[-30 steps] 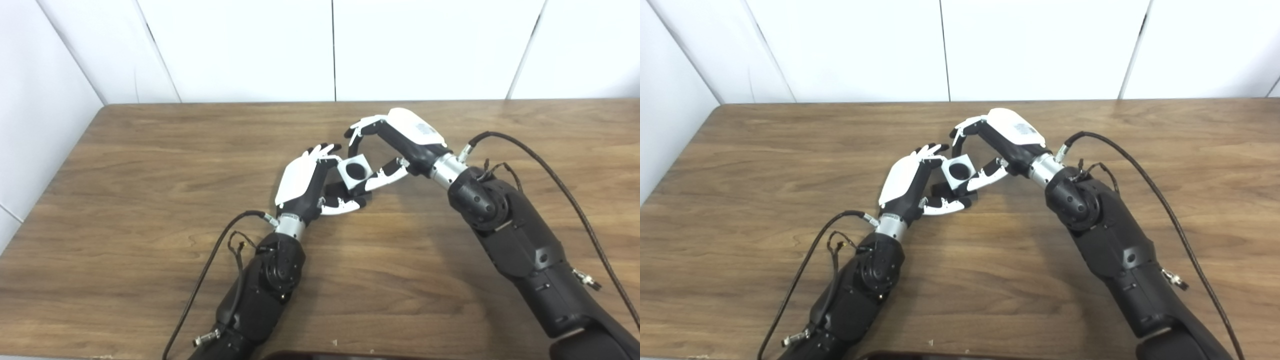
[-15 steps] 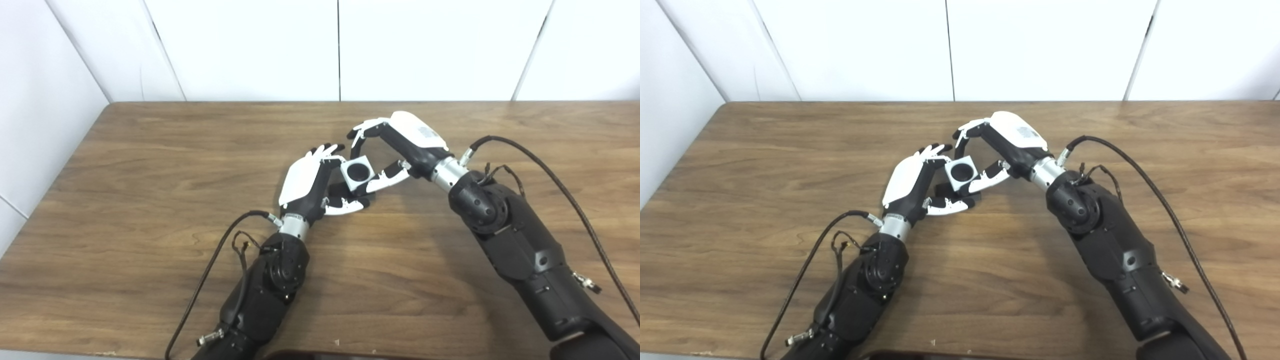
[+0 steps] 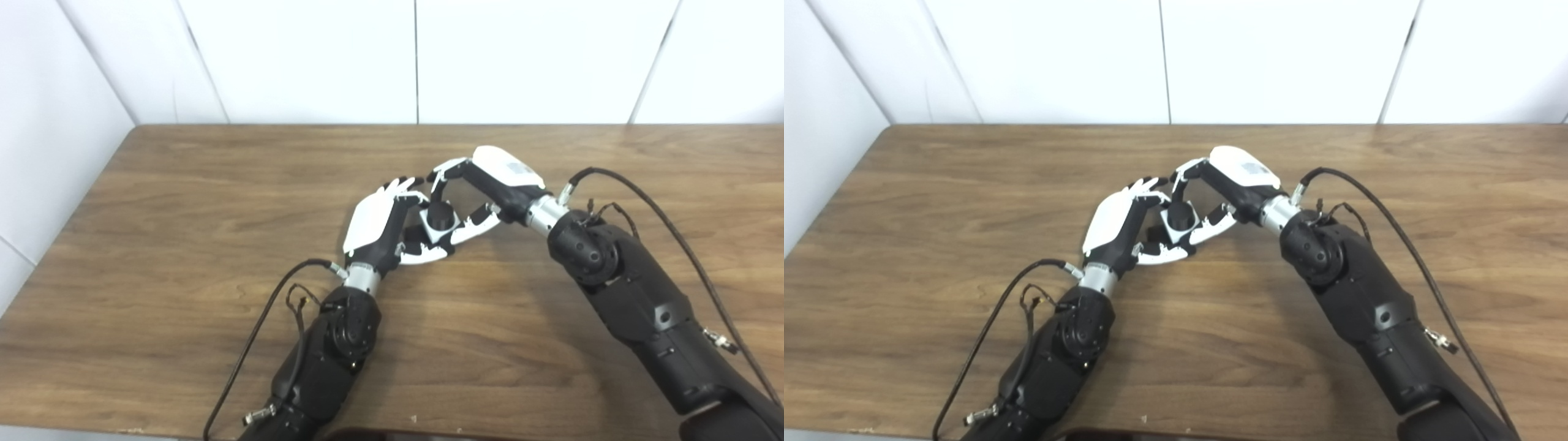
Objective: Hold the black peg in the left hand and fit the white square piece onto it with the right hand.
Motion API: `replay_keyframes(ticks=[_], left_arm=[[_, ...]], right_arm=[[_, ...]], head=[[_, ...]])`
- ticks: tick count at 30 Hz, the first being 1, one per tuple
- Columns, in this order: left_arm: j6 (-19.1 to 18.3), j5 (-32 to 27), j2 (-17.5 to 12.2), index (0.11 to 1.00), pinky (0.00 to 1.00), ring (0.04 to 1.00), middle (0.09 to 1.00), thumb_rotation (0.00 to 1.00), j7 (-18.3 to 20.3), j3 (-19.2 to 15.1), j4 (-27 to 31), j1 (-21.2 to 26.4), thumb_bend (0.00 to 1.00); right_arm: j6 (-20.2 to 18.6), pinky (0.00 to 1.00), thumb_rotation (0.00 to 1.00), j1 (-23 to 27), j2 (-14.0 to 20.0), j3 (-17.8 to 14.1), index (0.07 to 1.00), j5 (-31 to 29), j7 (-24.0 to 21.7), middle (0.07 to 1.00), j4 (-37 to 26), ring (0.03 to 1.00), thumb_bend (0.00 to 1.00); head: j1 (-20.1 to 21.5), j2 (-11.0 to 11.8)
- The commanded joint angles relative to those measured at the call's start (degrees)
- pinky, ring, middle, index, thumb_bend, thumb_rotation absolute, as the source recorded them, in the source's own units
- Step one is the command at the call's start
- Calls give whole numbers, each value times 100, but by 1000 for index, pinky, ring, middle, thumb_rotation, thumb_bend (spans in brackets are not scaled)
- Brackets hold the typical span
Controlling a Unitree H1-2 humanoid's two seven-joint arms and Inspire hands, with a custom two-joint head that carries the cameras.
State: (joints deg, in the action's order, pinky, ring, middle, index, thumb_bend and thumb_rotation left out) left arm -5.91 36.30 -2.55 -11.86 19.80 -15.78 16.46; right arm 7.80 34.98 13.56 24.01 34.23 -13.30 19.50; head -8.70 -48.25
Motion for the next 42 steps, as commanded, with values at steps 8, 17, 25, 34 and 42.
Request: replay_keyframes(ticks=[8, 17, 25, 34, 42], left_arm=[[-756, 263, -118, 492, 973, 964, 920, 71, 206, 74, -295, -591, 523], [-827, 253, -125, 491, 952, 949, 913, 73, 146, 37, -337, -579, 523], [-899, 279, -108, 492, 945, 940, 908, 75, 98, 14, -322, -598, 523], [-997, 318, -86, 490, 934, 925, 898, 74, 43, -44, -251, -631, 523], [-1008, 301, -45, 490, 952, 929, 899, 75, 11, -132, -309, -630, 523]], right_arm=[[-33, 876, 155, -58, 288, -8, 496, 47, -113, 803, -171, 831, 509], [-150, 825, 155, -79, 359, -83, 496, 56, -129, 808, -298, 830, 509], [-380, 791, 155, -144, 377, -117, 497, 154, -67, 820, -357, 828, 512], [-739, 851, 160, -375, 289, -318, 497, 183, 274, 828, -424, 857, 517], [-889, 889, 159, -570, 288, -473, 497, 187, 409, 836, -597, 870, 517]], head=[[11, -48], [43, -80], [52, -83], [70, -103], [102, -104]])
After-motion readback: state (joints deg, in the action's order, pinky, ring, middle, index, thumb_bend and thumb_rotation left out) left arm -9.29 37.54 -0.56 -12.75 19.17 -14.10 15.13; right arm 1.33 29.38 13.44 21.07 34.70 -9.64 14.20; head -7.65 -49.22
